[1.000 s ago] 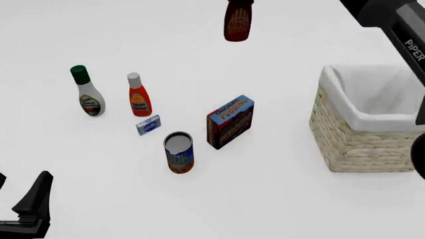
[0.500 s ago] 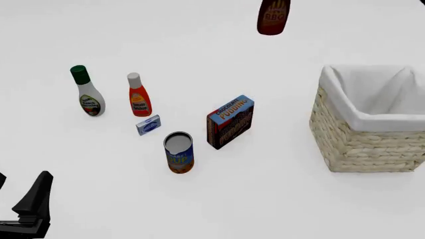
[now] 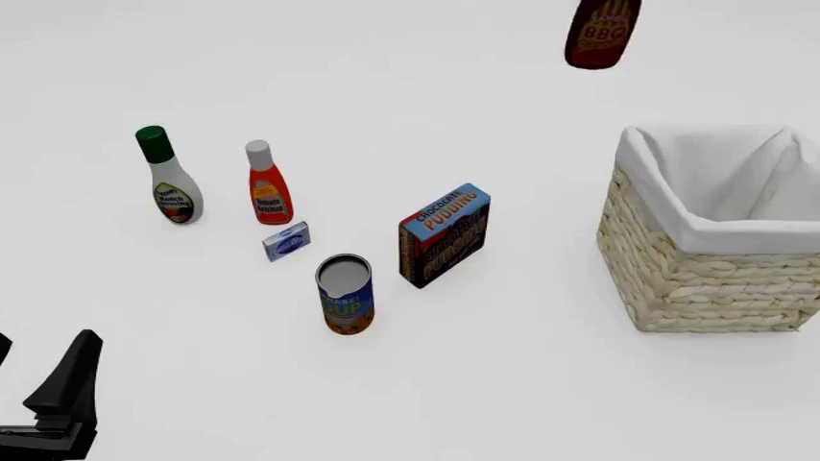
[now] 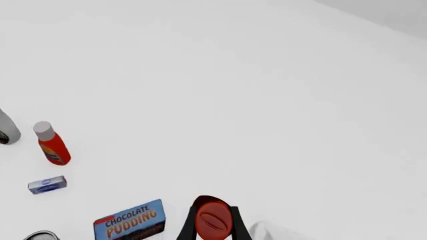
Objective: Pick the bbq sauce and place it in the basket.
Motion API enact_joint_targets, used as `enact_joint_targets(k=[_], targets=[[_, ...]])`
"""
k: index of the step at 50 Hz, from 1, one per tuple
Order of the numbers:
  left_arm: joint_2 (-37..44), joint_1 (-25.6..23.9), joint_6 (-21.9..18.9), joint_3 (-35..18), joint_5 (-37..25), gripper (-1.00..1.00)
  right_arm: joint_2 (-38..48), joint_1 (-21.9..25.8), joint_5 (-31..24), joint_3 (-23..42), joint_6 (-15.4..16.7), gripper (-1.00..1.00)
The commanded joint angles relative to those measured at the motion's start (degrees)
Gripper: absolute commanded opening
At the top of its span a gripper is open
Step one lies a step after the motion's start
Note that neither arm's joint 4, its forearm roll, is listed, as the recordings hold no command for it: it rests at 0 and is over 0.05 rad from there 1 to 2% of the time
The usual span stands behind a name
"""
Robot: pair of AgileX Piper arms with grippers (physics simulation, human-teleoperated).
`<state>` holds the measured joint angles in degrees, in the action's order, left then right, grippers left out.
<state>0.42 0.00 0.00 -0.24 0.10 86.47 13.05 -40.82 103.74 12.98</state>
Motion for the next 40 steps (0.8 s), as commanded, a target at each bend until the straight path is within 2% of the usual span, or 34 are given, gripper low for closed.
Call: enact_joint_targets(k=[1, 30, 40], targets=[[0.0, 0.0, 0.0, 0.0, 0.0, 1.00, -5.4, -3.7, 1.4, -5.5, -0.7, -1.00], [0.0, 0.0, 0.0, 0.0, 0.0, 1.00, -10.9, -11.5, 2.9, -12.6, 0.9, -1.00], [0.0, 0.0, 0.0, 0.0, 0.0, 1.00, -12.2, -14.5, 5.3, -16.7, 0.7, -1.00]])
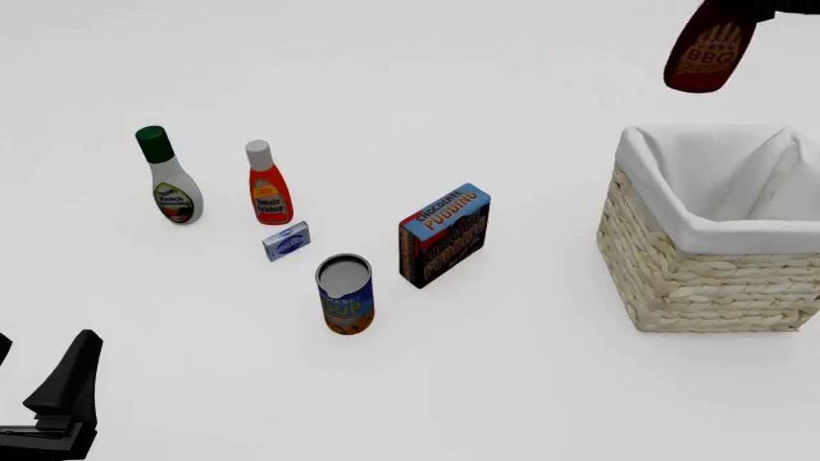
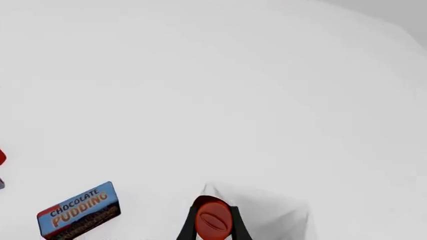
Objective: Pick the bbq sauce and place it in the basket.
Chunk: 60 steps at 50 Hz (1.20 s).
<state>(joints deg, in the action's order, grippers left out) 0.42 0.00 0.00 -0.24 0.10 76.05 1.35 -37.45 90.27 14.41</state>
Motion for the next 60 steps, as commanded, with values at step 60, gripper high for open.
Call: enact_joint_targets(k=[60], targets=[[0.0, 0.0, 0.0, 0.0, 0.0, 1.00, 3.2, -11.4, 15.7, -18.6, -2.1, -1.00]])
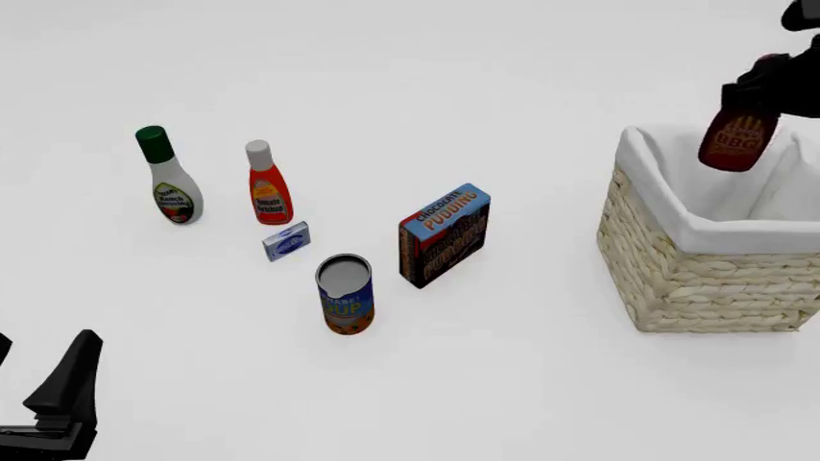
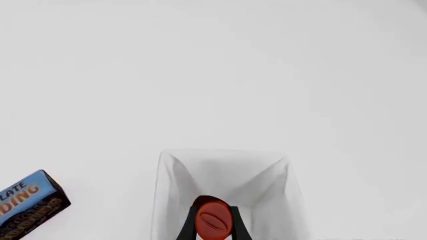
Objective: Pick the bbq sauce and place it in the basket.
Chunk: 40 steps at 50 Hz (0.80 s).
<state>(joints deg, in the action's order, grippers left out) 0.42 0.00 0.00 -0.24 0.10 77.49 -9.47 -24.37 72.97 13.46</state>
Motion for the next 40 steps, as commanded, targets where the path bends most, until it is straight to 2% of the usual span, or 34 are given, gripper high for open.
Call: enact_joint_targets(k=[1, 40], targets=[[0.0, 0.0, 0.0, 0.0, 0.0, 1.00, 1.9, -0.6, 2.8, -1.5, -1.2, -1.00], [0.0, 0.0, 0.0, 0.0, 0.0, 1.00, 10.1, -4.1, 11.1, -5.7, -2.5, -1.00]])
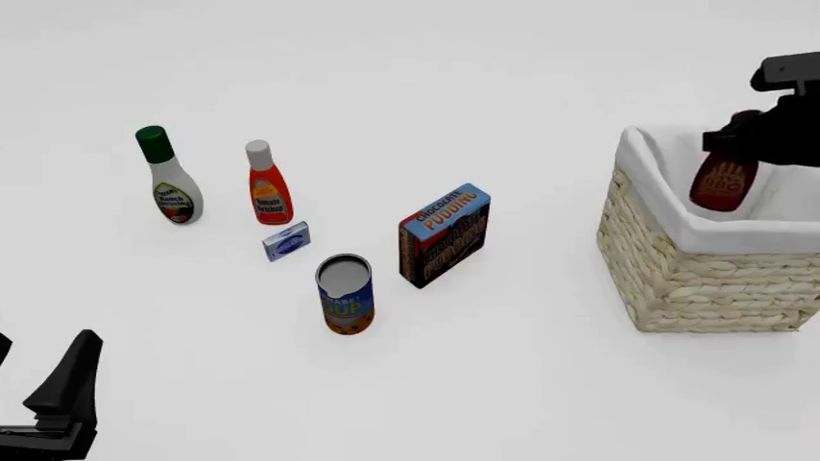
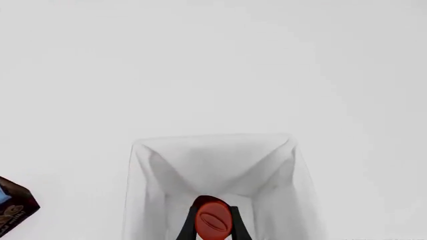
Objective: Pick the bbq sauce and place it in the basket.
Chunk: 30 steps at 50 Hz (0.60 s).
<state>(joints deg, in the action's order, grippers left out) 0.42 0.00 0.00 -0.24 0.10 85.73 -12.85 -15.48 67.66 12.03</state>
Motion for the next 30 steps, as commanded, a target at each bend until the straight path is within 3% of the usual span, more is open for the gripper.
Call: enact_joint_targets(k=[1, 30], targets=[[0.0, 0.0, 0.0, 0.0, 0.0, 1.00, 2.2, -0.8, 2.4, -0.4, -1.2, -1.00], [0.0, 0.0, 0.0, 0.0, 0.0, 1.00, 8.7, -1.9, 7.5, -2.4, -2.5, -1.00]])
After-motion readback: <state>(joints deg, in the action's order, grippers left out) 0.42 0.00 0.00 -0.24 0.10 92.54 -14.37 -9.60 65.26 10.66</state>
